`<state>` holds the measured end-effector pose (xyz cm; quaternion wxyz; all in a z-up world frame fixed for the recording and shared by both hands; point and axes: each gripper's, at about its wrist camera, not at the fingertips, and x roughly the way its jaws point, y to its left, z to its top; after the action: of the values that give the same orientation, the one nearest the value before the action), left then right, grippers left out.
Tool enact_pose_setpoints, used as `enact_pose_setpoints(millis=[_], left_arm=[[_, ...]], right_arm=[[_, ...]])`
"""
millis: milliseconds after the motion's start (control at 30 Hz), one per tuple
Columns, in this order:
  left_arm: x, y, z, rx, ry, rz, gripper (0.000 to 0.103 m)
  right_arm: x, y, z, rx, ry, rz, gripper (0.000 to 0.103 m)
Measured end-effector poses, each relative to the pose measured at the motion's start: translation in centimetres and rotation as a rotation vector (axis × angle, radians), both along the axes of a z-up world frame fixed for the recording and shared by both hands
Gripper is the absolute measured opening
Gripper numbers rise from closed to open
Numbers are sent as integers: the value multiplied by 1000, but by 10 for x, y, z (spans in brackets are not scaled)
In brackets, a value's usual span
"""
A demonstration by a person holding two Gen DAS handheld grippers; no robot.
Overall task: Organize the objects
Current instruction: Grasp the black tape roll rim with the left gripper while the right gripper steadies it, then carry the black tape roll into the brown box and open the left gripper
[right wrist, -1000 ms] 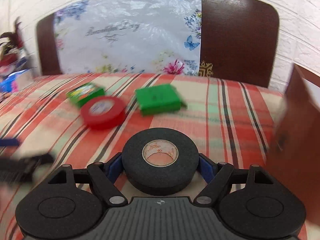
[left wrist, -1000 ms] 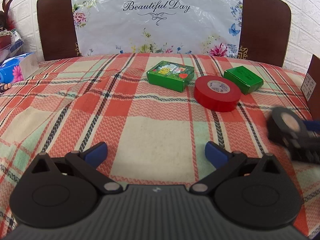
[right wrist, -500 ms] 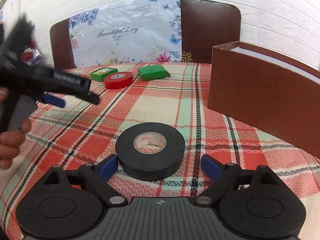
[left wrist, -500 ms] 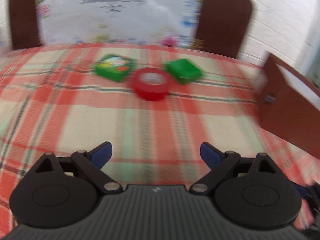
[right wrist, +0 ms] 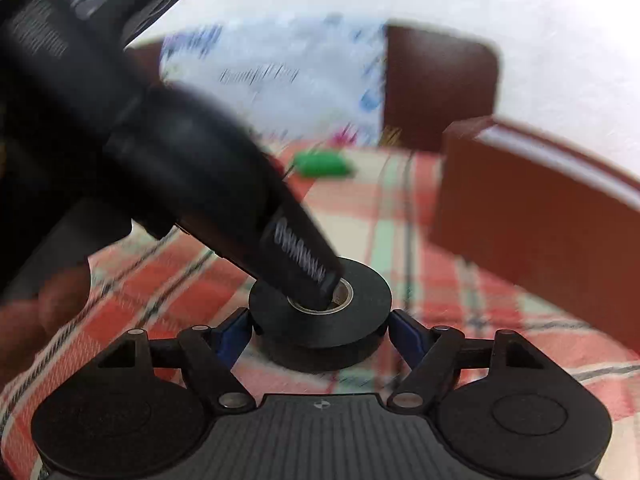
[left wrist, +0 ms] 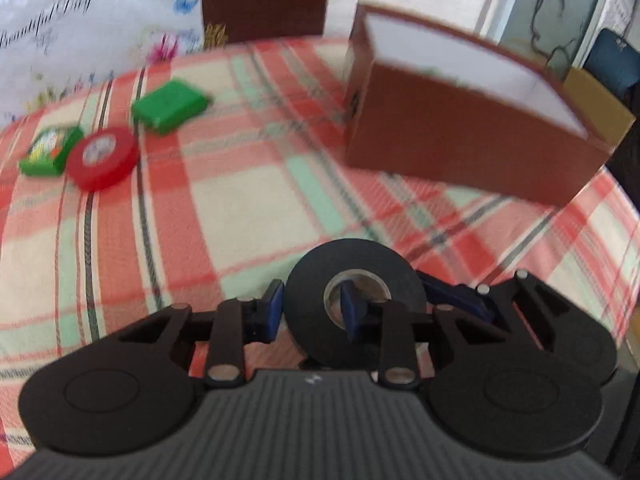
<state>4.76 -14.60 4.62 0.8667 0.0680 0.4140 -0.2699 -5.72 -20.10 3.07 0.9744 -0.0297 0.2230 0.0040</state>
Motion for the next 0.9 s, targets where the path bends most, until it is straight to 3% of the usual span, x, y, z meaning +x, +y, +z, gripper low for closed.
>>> enact_pose_setpoints(millis=[167,300,367,400,433,467,500,567,700,900], left_arm=[[-5,-43,52,-85,-138,-111,33],[0,-100,75,-99,-229,-203,39],[4,-126,79,-105,-248,-238,50],[7,-137,79,-92,-269,-225,63],[11,-147,77,-74,-303,-197,83],[17,-154,73,-57,-338,-167,91],[22,-157,68,-37,-355,-132,92],[31,-155,59,-1,-298,-85,89],[24,-130,52,-55,-268,-99,93],[-9,-102,57,-71,-364,-99,92]], right_arm=[[-11,-39,32,-48,-189,-155,73],[-5,-80,49,-90,-264,-270,73],[6,-103,54,-97,-265,-328,73],[14,-114,56,-96,-255,-350,73],[26,-127,55,-97,-235,-366,74],[39,-137,51,-106,-211,-383,74],[51,-147,47,-117,-179,-418,78],[52,-158,45,-73,-180,-452,83],[31,-150,38,-43,-240,-436,83],[4,-116,31,-15,-311,-450,85]])
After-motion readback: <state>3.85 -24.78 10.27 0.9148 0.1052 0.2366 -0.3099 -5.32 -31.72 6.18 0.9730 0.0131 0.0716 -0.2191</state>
